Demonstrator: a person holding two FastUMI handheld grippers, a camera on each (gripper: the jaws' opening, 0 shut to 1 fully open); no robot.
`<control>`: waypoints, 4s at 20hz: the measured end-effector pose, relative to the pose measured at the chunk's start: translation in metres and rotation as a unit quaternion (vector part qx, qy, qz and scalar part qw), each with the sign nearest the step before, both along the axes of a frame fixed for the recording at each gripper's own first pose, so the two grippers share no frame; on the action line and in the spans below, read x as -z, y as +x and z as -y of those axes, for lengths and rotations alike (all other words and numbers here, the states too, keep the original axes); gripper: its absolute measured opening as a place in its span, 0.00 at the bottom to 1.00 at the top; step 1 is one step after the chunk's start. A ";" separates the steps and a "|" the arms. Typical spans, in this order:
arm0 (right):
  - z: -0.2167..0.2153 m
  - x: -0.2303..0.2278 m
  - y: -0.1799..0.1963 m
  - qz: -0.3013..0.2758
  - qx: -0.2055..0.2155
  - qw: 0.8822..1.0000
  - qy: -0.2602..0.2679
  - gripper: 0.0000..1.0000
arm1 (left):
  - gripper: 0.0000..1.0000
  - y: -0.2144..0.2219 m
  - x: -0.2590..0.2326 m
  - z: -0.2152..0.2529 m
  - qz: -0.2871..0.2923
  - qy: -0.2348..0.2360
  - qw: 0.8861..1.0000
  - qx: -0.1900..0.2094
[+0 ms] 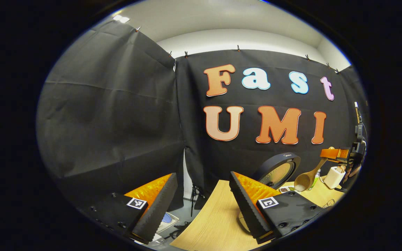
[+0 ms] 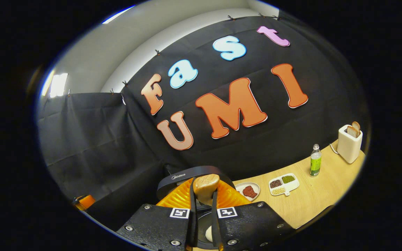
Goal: Close the left gripper, press the button to open the rice cooker; take a wooden spoon from the chopstick holder with the right hand, scoop a spoonful of rice and pour it into the rice cooker, then put the wooden spoon back into the chopstick holder.
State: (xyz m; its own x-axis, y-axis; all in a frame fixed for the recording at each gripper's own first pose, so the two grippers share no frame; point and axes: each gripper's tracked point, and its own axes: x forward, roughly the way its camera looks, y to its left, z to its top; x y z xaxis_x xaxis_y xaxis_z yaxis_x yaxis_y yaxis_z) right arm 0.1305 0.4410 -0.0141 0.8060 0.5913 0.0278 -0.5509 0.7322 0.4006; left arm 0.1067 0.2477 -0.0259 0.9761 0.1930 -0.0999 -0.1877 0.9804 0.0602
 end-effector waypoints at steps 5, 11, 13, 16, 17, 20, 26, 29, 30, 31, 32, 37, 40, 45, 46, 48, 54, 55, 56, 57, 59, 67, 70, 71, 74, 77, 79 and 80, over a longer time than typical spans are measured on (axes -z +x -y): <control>-0.012 0.010 -0.009 0.034 -0.018 0.997 -0.067 0.15 | 0.97 0.001 0.002 -0.006 -0.001 0.000 1.000 -0.006; -0.031 0.027 -0.024 0.059 -0.054 0.988 -0.129 0.15 | 1.00 -0.006 0.000 -0.007 -0.002 -0.005 1.000 -0.008; -0.035 0.033 -0.029 0.070 -0.060 0.984 -0.150 0.15 | 0.97 -0.008 0.000 -0.011 -0.003 0.003 1.000 -0.015; -0.036 0.041 -0.032 0.050 -0.075 0.986 -0.139 0.14 | 0.98 -0.013 0.002 -0.011 -0.003 -0.006 1.000 -0.024; -0.035 0.042 -0.032 0.041 -0.077 0.988 -0.130 0.14 | 0.98 -0.015 0.003 -0.009 -0.004 -0.010 1.000 -0.024; -0.020 0.033 -0.029 0.025 -0.074 0.992 -0.103 0.15 | 0.98 -0.017 -0.001 -0.008 -0.001 -0.007 1.000 -0.029; 0.057 0.005 -0.024 0.013 -0.032 0.998 -0.056 0.14 | 1.00 -0.013 -0.009 0.011 0.015 -0.019 0.999 -0.025; 0.115 0.002 -0.017 0.014 0.020 0.998 -0.051 0.15 | 1.00 -0.007 -0.015 0.029 0.023 -0.017 0.999 -0.015; 0.133 0.003 -0.016 0.009 0.035 0.998 -0.048 0.15 | 1.00 -0.004 -0.017 0.037 0.025 -0.016 1.000 -0.011; 0.152 0.005 -0.016 0.001 0.054 0.997 -0.049 0.14 | 1.00 -0.002 -0.020 0.044 0.027 -0.014 1.000 -0.006; 0.172 0.006 -0.018 -0.001 0.072 0.996 -0.055 0.15 | 1.00 0.000 -0.022 0.052 0.029 -0.014 0.999 0.000; 0.251 0.012 -0.027 -0.006 0.128 0.990 -0.059 0.14 | 1.00 0.014 -0.026 0.091 0.036 -0.013 0.999 0.022; 0.287 0.033 -0.030 -0.025 0.149 0.987 -0.058 0.14 | 1.00 0.019 -0.023 0.112 0.033 -0.011 0.999 0.032; 0.325 0.087 -0.023 -0.073 0.163 0.982 -0.052 0.15 | 1.00 0.019 -0.023 0.135 0.028 0.000 0.999 0.034; 0.330 0.101 -0.021 -0.088 0.166 0.981 -0.051 0.15 | 1.00 0.018 -0.024 0.137 0.028 0.003 0.999 0.032; 0.336 0.125 -0.016 -0.105 0.169 0.979 -0.046 0.15 | 1.00 0.014 -0.026 0.140 0.028 0.006 0.999 0.028; 0.336 0.198 0.000 -0.162 0.161 0.973 -0.043 0.15 | 1.00 0.001 -0.024 0.137 0.020 0.012 1.000 0.009; 0.337 0.208 0.002 -0.168 0.160 0.972 -0.040 0.15 | 1.00 -0.001 -0.026 0.136 0.020 0.016 1.000 0.006; 0.334 0.216 0.005 -0.174 0.157 0.972 -0.037 0.15 | 1.00 -0.003 -0.027 0.135 0.021 0.019 1.000 0.004; 0.333 0.225 0.007 -0.181 0.151 0.971 -0.036 0.15 | 1.00 -0.006 -0.027 0.133 0.020 0.021 1.000 0.000; 0.334 0.235 0.015 -0.192 0.146 0.970 -0.031 0.15 | 1.00 -0.009 -0.026 0.130 0.018 0.024 1.000 -0.005; 0.353 0.239 0.011 -0.211 0.152 0.965 -0.020 0.25 | 1.00 -0.012 -0.019 0.134 0.013 0.013 1.000 -0.010; 0.375 0.231 0.013 -0.209 0.186 0.959 -0.052 0.67 | 0.98 -0.007 -0.016 0.143 0.012 0.005 1.000 0.000; 0.383 0.224 0.011 -0.205 0.195 0.957 -0.066 0.76 | 0.97 -0.006 -0.017 0.147 0.014 0.004 1.000 0.004; 0.403 0.192 0.007 -0.181 0.219 0.953 -0.101 0.95 | 0.97 -0.002 -0.018 0.156 0.019 0.001 1.000 0.014; 0.417 0.142 0.006 -0.137 0.243 0.951 -0.134 0.95 | 0.97 0.005 -0.014 0.164 0.018 -0.006 1.000 0.022; 0.423 0.102 0.003 -0.100 0.256 0.948 -0.157 0.94 | 0.97 0.009 -0.013 0.169 0.020 -0.009 0.999 0.028; 0.425 0.084 0.001 -0.083 0.262 0.947 -0.167 0.95 | 0.97 0.012 -0.013 0.172 0.020 -0.012 0.999 0.033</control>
State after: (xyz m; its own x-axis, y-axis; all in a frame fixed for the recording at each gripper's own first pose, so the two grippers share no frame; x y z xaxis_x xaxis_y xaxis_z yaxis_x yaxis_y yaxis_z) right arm 0.1310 0.0159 -0.0980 0.9681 0.0626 -0.2425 -0.0268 0.9886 0.1479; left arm 0.1191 0.0754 -0.0127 0.9900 0.1254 -0.0653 -0.1236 0.9919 0.0309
